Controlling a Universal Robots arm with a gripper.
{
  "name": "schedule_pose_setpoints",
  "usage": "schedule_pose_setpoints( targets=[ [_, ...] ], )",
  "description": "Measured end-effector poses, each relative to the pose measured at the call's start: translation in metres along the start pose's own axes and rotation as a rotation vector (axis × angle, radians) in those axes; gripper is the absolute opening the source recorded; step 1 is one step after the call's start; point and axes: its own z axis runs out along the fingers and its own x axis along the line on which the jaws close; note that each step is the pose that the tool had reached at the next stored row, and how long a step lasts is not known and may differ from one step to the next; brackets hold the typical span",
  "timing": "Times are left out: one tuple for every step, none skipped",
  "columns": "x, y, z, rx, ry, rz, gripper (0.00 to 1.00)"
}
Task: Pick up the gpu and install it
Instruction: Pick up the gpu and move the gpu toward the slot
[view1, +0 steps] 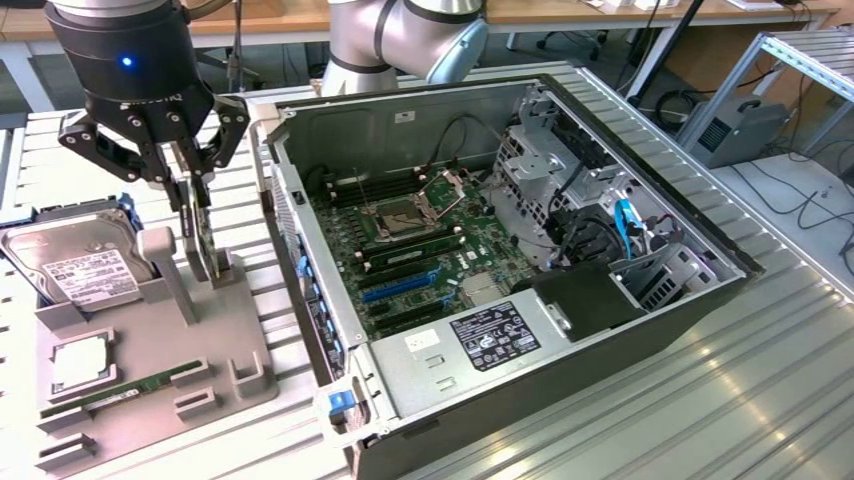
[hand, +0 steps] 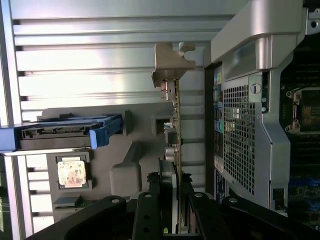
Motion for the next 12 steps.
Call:
schedule_pose_setpoints(
  targets=[
    [0.0, 0.0002, 0.0, -0.0001, 0.0, 0.0, 0.27],
    [0.0, 0.0005, 0.0, -0.0002, 0.0, 0.0, 0.27],
    [0.0, 0.0007, 0.0, -0.0002, 0.0001, 0.0, 0.27],
    [0.0, 0.001, -0.0001, -0.0002, 0.0001, 0.0, 0.27],
    [0.0, 0.0013, -0.0001, -0.0003, 0.0001, 0.0, 0.27],
    [0.0001, 0.0016, -0.0001, -0.0004, 0.0, 0.0, 0.27],
    [0.0001, 0.0023, 0.0, -0.0006, 0.0, 0.0, 0.27],
    [0.0001, 0.0027, -0.0001, -0.0007, 0.0, 0.0, 0.27],
    [0.0001, 0.0031, -0.0001, -0.0007, 0.0001, 0.0, 0.27],
    [0.0001, 0.0034, -0.0001, -0.0008, 0.0001, 0.0, 0.27],
    [0.0001, 0.0038, -0.0001, -0.0008, 0.0, 0.0, 0.27],
    [0.0001, 0.0042, -0.0002, -0.0008, 0.0001, 0.0, 0.27]
  ],
)
